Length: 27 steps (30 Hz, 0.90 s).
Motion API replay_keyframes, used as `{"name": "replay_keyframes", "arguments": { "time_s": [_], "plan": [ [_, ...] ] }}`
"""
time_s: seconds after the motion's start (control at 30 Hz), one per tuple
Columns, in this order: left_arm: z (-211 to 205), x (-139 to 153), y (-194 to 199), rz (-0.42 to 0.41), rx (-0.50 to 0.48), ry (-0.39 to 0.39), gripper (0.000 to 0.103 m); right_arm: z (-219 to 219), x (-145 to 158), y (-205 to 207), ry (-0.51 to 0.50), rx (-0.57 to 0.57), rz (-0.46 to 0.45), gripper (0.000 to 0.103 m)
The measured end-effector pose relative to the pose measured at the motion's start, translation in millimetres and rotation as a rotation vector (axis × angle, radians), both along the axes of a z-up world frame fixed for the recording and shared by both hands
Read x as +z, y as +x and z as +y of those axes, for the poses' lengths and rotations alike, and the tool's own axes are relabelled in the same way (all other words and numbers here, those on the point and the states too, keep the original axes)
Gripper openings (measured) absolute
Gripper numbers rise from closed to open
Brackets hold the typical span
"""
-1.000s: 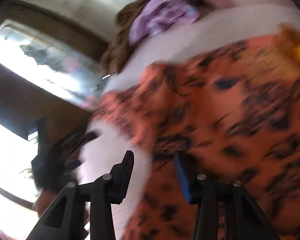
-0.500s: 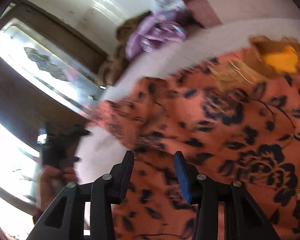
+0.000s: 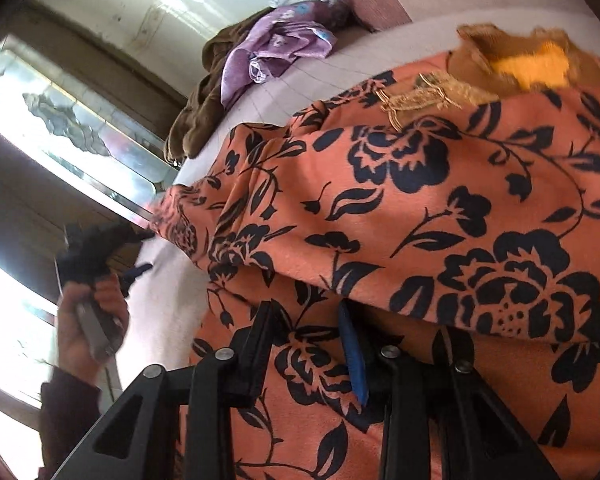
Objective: Fold small clothes
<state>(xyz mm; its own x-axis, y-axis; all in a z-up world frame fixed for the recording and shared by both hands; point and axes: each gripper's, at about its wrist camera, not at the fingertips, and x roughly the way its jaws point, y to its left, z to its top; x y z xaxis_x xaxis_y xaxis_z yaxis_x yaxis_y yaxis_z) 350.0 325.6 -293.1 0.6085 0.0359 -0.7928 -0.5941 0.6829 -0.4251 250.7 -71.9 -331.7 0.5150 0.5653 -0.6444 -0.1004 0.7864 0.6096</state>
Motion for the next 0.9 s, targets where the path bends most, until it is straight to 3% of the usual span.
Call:
{"name": "replay_keyframes", "arguments": {
  "time_s": [0.1, 0.13, 0.17, 0.2, 0.23, 0.3, 0.4, 0.6, 0.67, 0.77, 0.83, 0.9],
  "plan": [
    [-5.4, 0.6, 8.8, -0.019, -0.020, 0.023, 0.072, -2.2, 2.0, -0.1, 0.029, -0.006, 0.003, 0.037],
    [-5.3, 1.1, 11.1, -0.025, -0.025, 0.026, 0.066, -4.4, 2.3, -1.6, 0.047, -0.008, 0.006, 0.037],
    [-4.9, 1.2, 13.0, -0.045, -0.034, 0.020, 0.055, -7.5, 0.9, -3.3, 0.064, -0.009, 0.008, 0.037],
    [-4.5, -0.7, 16.2, -0.057, -0.050, -0.003, 0.021, -8.6, 0.4, -3.4, 0.074, -0.010, 0.008, 0.037],
    [-2.9, -5.3, 20.0, -0.059, -0.074, -0.047, 0.007, -8.5, 0.6, -3.6, 0.077, -0.011, 0.006, 0.037],
    [-1.9, -9.9, 21.9, -0.054, -0.071, -0.070, 0.007, -7.3, 1.2, -4.8, 0.072, -0.013, 0.000, 0.037],
    [-12.3, 12.3, 17.4, -0.094, -0.078, -0.008, 0.005, -8.0, 2.9, -6.2, 0.074, -0.013, 0.002, 0.037],
    [-104.2, 108.9, -10.1, -0.313, -0.296, 0.293, 0.004, -48.3, 11.6, -22.3, 0.185, -0.073, 0.021, 0.037],
    [-160.3, 133.4, -27.2, -0.398, -0.427, 0.404, 0.004, -69.6, 19.3, -33.2, 0.174, -0.113, 0.003, 0.037],
    [-258.8, 147.6, -61.9, -0.493, -0.671, 0.559, 0.004, -112.4, 34.1, -59.2, 0.137, -0.202, -0.040, 0.038],
    [-323.1, 139.8, -87.2, -0.525, -0.844, 0.614, 0.004, -144.7, 42.2, -81.4, 0.115, -0.271, -0.065, 0.038],
    [-395.3, 113.7, -121.2, -0.497, -1.060, 0.680, 0.006, -176.9, 49.1, -108.2, 0.090, -0.350, -0.089, 0.038]
  ]
}}
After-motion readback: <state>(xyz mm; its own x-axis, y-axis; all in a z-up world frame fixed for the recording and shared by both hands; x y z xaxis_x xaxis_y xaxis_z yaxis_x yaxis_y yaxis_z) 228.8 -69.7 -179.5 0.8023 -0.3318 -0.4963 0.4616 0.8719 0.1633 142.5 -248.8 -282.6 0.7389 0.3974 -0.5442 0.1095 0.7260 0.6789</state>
